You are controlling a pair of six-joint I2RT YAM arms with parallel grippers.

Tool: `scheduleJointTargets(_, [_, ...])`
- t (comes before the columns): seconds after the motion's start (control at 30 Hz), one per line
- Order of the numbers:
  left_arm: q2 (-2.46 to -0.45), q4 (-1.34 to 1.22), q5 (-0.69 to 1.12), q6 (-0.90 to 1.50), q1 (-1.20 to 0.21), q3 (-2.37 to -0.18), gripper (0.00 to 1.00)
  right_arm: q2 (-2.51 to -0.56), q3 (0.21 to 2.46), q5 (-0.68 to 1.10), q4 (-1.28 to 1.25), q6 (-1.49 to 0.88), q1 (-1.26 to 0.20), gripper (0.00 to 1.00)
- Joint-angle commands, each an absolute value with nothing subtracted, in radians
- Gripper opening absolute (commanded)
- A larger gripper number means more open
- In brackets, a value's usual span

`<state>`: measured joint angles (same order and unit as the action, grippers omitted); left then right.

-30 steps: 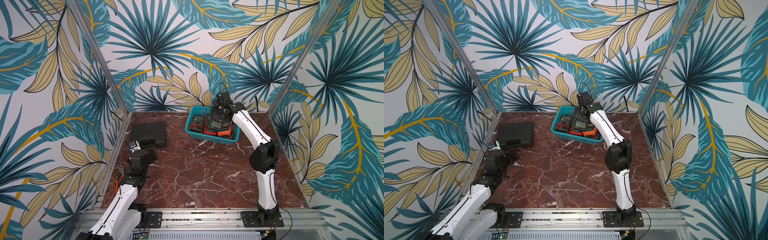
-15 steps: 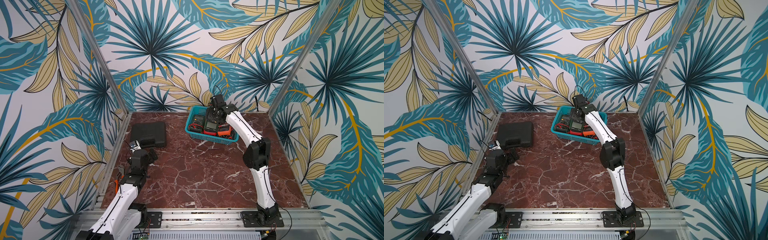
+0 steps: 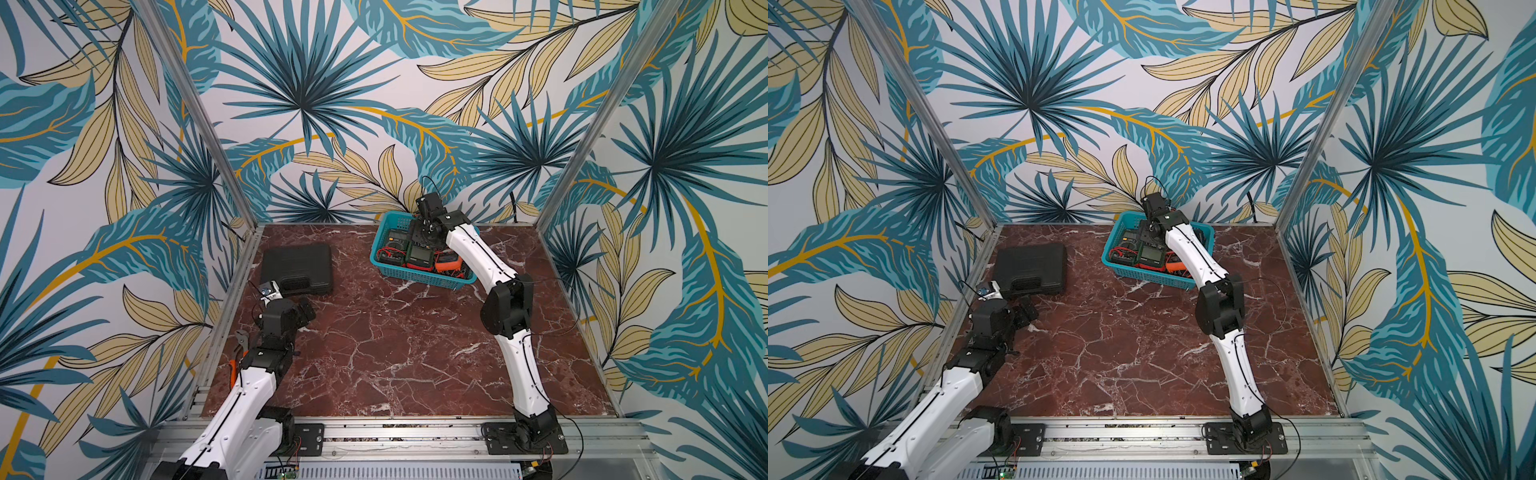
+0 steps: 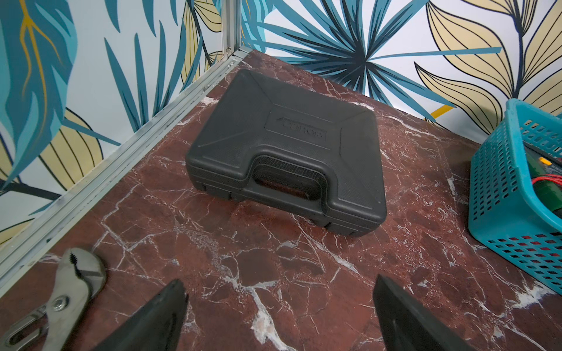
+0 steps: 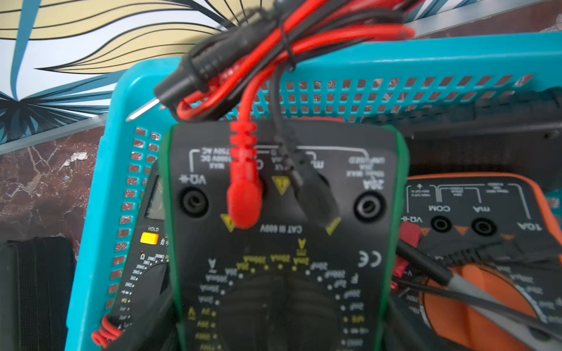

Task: Put the multimeter into the basket
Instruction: Place the multimeter in the basket, then reset both arms

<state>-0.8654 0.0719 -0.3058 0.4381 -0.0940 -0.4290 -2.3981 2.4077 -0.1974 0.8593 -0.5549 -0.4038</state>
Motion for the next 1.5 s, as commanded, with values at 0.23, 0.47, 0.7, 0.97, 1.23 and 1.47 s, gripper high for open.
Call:
scheduleJointTargets(0.23, [-0.856, 0.055, -0.302, 0.439, -0.084, -0.456, 1.0, -2.439, 2.421, -0.203, 0.903, -0.564, -0.41, 0.89])
scheduleJointTargets(0.47, [-0.856, 0.057, -0.299, 0.44, -0.086, -0.46, 1.0, -2.424, 2.441, -0.201, 0.923, -0.552, -0.409, 0.99])
scheduleJointTargets(0.7, [-0.842, 0.077, -0.309, 0.435, -0.085, -0.463, 1.0, -2.344, 2.439, -0.21, 0.934, -0.524, -0.409, 1.0])
scheduleJointTargets(0.97, [-0.793, 0.116, -0.346, 0.395, -0.086, -0.471, 1.0, -2.084, 2.261, -0.272, 0.923, -0.468, -0.406, 1.0])
scheduleJointTargets(1.23, [-0.783, 0.089, -0.372, 0.342, -0.085, -0.452, 1.0, -1.631, 1.625, -0.317, 0.629, -0.457, -0.356, 0.99])
scheduleJointTargets(1.47, [-0.795, -0.058, -0.349, 0.239, -0.084, -0.389, 1.0, -1.241, 1.074, -0.562, 0.363, -0.324, -0.331, 1.0])
